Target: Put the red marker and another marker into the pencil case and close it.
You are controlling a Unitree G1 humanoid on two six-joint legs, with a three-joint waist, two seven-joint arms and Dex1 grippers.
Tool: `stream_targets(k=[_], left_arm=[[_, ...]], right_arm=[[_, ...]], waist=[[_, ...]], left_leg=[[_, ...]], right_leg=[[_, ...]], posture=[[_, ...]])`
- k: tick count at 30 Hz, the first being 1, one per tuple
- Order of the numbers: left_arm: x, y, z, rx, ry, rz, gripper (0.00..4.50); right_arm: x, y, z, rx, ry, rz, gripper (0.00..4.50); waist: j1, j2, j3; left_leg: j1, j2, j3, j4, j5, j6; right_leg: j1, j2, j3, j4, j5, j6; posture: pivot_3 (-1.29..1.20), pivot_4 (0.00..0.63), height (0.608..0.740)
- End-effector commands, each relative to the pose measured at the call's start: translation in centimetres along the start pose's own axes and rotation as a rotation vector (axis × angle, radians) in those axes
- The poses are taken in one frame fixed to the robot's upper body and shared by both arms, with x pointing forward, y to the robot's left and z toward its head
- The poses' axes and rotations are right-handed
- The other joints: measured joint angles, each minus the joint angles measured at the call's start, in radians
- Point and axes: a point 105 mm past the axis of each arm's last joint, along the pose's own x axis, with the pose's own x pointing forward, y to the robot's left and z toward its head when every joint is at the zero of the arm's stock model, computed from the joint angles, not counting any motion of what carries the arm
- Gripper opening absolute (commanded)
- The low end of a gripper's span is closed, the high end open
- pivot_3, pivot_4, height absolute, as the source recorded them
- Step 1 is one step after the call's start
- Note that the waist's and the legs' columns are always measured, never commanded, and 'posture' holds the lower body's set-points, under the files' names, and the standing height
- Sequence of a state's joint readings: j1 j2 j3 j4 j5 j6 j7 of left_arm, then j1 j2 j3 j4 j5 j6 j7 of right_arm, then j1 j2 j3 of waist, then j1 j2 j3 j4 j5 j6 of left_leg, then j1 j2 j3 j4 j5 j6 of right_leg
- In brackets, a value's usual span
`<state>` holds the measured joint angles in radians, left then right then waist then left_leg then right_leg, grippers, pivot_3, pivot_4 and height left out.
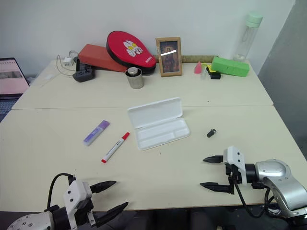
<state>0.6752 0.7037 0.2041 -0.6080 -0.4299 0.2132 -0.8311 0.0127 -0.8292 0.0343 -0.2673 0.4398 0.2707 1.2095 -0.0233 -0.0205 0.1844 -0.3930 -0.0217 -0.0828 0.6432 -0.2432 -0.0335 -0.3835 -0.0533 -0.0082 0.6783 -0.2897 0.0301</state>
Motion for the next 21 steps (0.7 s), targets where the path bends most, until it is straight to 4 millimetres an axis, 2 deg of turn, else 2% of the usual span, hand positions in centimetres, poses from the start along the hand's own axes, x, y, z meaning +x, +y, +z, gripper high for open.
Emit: stream_targets(k=[1,21], left_arm=[[-0.5,0.0,0.1,0.016,0.002,-0.003,4.5],[0.6,0.7,0.8,0.033,-0.016,-0.016,4.5]], right_arm=[[-0.2,0.3,0.4,-0.039,0.012,0.026,4.46],[-0.5,0.3,1.1,-0.037,-0.009,0.021,4.46]], waist=[[0.0,0.0,0.0],[0.0,0.0,0.0]], left_leg=[[0.0,0.0,0.0,0.0,0.0,0.0],[0.0,0.0,0.0,0.0,0.0,0.0]], right_leg=[[0.0,0.0,0.0,0.0,0.0,0.0],[0.0,0.0,0.0,0.0,0.0,0.0]], posture=[[0.0,0.15,0.74],[0.0,0.15,0.74]])
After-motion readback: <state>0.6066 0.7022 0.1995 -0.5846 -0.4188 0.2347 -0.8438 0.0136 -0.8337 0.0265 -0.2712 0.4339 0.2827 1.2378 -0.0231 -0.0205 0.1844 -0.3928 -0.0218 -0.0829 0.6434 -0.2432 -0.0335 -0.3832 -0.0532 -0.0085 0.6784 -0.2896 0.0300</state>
